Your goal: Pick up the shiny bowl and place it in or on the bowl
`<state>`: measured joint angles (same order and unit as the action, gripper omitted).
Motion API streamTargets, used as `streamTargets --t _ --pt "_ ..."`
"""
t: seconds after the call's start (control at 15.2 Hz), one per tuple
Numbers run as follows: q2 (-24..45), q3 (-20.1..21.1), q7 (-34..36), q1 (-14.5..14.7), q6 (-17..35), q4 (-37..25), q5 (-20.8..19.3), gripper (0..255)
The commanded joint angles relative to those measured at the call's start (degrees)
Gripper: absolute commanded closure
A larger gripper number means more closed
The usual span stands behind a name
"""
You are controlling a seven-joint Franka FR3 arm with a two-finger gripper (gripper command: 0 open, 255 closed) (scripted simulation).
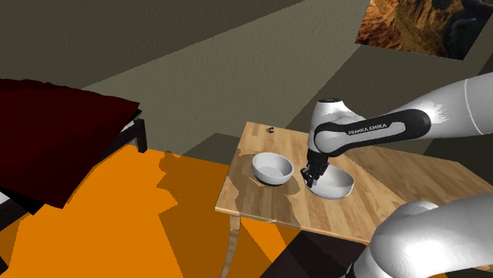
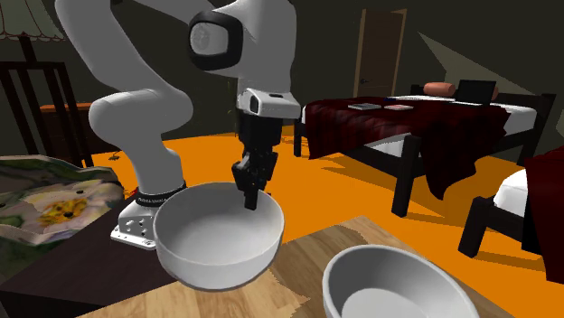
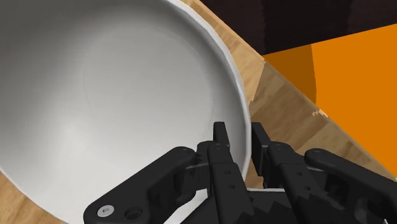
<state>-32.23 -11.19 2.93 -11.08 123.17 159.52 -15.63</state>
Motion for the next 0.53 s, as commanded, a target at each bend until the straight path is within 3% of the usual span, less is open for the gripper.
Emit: streamTargets --t 0.0,0.4,0.46 --pt "-1.21 0.19 -0.26 0.06 -1.99 -0.78 0.26 255" --pt "-3.60 0.72 -0.86 0.27 -7.03 -3.46 0.98 255" --pt "-1.03 0.91 -0.52 0.85 -6.47 -5.44 1.50 255"
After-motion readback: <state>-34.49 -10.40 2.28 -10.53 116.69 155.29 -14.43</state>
